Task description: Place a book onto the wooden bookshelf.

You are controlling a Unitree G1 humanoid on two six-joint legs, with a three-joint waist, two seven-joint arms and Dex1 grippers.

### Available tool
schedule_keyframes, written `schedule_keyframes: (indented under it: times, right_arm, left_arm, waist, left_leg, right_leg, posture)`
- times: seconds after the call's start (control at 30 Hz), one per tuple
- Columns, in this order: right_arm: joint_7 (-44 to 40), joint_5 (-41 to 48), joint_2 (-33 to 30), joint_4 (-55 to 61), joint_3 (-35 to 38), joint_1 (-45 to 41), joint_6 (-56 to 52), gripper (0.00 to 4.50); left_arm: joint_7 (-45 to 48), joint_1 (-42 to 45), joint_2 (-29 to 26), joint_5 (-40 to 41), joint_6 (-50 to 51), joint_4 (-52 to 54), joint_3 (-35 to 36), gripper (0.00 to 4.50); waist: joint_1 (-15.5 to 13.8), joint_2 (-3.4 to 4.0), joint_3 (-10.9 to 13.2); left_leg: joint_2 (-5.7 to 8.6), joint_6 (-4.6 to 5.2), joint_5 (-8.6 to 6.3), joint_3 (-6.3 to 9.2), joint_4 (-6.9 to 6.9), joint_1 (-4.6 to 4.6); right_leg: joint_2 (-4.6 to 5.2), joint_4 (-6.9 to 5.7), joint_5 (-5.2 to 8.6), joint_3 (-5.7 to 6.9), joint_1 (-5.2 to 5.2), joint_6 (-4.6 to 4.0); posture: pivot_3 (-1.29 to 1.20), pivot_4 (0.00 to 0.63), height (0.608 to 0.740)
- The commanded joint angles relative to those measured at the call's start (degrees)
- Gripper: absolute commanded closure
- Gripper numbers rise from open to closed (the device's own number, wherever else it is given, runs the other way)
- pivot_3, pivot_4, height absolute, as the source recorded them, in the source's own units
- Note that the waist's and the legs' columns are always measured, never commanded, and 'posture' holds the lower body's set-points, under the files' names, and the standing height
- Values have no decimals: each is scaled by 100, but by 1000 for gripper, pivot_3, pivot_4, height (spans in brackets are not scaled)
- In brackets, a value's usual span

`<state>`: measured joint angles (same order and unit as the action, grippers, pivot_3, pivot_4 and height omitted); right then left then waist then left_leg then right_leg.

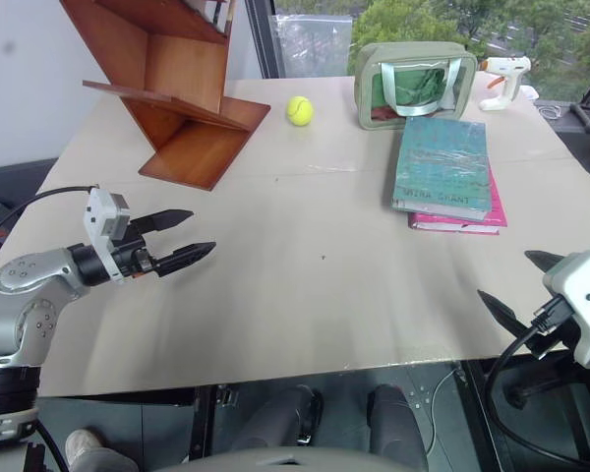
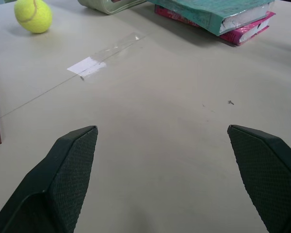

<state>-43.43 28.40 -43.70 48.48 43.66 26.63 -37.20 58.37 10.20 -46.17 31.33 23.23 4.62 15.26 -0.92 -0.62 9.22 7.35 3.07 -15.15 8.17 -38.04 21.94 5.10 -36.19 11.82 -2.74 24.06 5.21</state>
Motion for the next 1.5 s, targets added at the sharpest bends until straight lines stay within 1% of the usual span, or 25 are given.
schedule_keyframes:
  times: [0.03,0.07,0.1,0.13,0.17,0.27,0.4,0.43,0.47,0.57,0.6,0.7,0.77,0.9,0.93,1.0,1.1,1.23,1.33,1.5]
  right_arm:
    - [97,50,-215,-10,-62,-270,-119,94]
    - [245,102,-257,-66,-228,-469,-285,94]
    - [450,146,-300,-177,-378,-710,-565,472]
    - [590,186,-322,-279,-478,-903,-762,625]
    - [768,246,-347,-422,-598,-1194,-1015,991]
    - [1182,154,-484,-843,-1074,-2031,-1446,2397]
    - [2022,-435,-523,-1999,-1955,-3579,-1800,4332]
    - [2226,-577,-481,-2359,-2159,-3987,-1909,4422]
    - [2382,-639,-396,-2725,-2300,-4377,-2068,4422]
    - [2730,-1194,-361,-3779,-2965,-5321,-1982,4422]
    - [2865,-1275,-204,-4286,-3024,-5755,-1939,4422]
    - [3345,-1555,232,-5884,-3008,-6903,-1387,4422]
    - [3643,-1681,397,-7004,-2903,-7538,-1075,4422]
    - [4142,-1819,473,-9107,-2756,-8667,-816,4422]
    - [4202,-1794,462,-9659,-2689,-8949,-760,4422]
    - [4088,-1498,489,-10566,-2329,-9400,-502,4422]
    - [4264,-1198,498,-11543,-1823,-9820,-36,4422]
    - [4398,-864,590,-12183,-1334,-10008,149,4422]
    - [4340,-876,671,-12339,-1304,-10002,156,4422]
    - [3790,-1142,908,-12440,-1611,-9852,-41,4422]
  left_arm:
    - [94,86,-75,111,3,319,33,0]
    - [98,170,-41,153,30,399,-15,0]
    - [103,235,-6,195,49,467,-50,0]
    - [107,271,15,217,57,512,-76,0]
    - [118,304,33,218,49,548,-113,0]
    - [112,457,103,255,67,618,-220,0]
    - [69,692,266,268,58,768,-418,0]
    - [36,738,312,265,58,819,-459,0]
    - [18,769,352,262,52,881,-500,0]
    - [-25,821,452,286,87,1101,-611,0]
    - [-51,843,485,303,105,1163,-639,0]
    - [-139,880,571,325,150,1286,-683,0]
    - [-186,856,611,329,161,1364,-702,0]
    - [-306,784,659,374,215,1519,-680,0]
    - [-329,773,665,381,225,1542,-671,0]
    - [-357,779,671,391,243,1554,-655,0]
    - [-406,821,690,415,275,1561,-646,0]
    - [-441,783,694,426,282,1612,-622,0]
    - [-468,733,671,443,292,1662,-568,0]
    - [-552,583,621,485,318,1785,-449,0]
  waist:
    - [1,0,0]
    - [13,1,3]
    - [12,0,5]
    - [12,-1,5]
    - [10,-1,6]
    - [13,7,10]
    - [18,11,15]
    - [20,10,16]
    - [19,11,17]
    - [20,12,19]
    - [16,12,19]
    - [36,13,19]
    - [48,15,19]
    - [59,15,19]
    - [70,15,19]
    - [128,14,19]
    - [185,15,19]
    - [236,15,19]
    - [301,15,19]
    - [362,17,18]
  left_leg:
    - [0,0,0,0,0,0]
    - [0,0,0,0,1,-1]
    - [0,0,-1,-1,0,-2]
    - [0,-1,-1,-1,0,0]
    - [-2,-1,-1,-1,0,-3]
    - [-3,-1,0,2,1,0]
    - [-3,-12,14,1,6,4]
    - [-2,-15,16,1,7,6]
    - [-2,-15,16,-1,7,6]
    - [-2,0,26,2,15,11]
    - [-1,2,28,-2,19,12]
    - [1,4,29,-11,34,27]
    - [1,4,31,-15,49,50]
    - [2,4,32,-26,61,97]
    - [2,4,32,-31,63,98]
    - [3,5,31,-39,71,99]
    - [3,5,31,-42,74,98]
    - [1,5,32,-45,72,95]
    - [0,5,32,-47,68,94]
    - [0,6,31,-53,67,92]
  right_leg:
    - [0,0,0,0,0,0]
    - [1,1,0,1,-1,0]
    - [2,3,0,-2,-3,1]
    - [4,7,-1,0,-3,0]
    - [8,9,-1,1,-4,0]
    - [16,11,-1,5,-4,-1]
    - [15,18,-2,5,0,-2]
    - [15,21,-2,5,0,-2]
    - [18,24,-2,4,0,-2]
    - [13,29,-3,8,6,-4]
    - [12,29,-3,4,10,-4]
    - [12,30,-4,-9,37,-6]
    - [6,28,-4,-16,72,-7]
    - [0,32,-4,-25,121,-9]
    - [0,34,-4,-24,124,-10]
    - [2,38,-4,-28,129,-10]
    - [1,38,-4,-30,130,-10]
    - [-3,30,-4,-35,130,-9]
    - [-3,26,-4,-38,129,-9]
    - [-5,23,-4,-46,131,-9]
  posture:
    - [0,150,740]
    - [0,150,740]
    - [0,150,740]
    - [0,150,740]
    - [0,150,740]
    - [0,150,740]
    - [0,150,740]
    - [0,150,740]
    - [0,150,740]
    - [0,150,740]
    - [0,150,740]
    - [0,150,740]
    - [0,150,740]
    - [0,150,740]
    - [0,150,740]
    - [0,150,740]
    - [0,150,740]
    - [0,150,740]
    - [0,150,740]
    - [0,150,740]
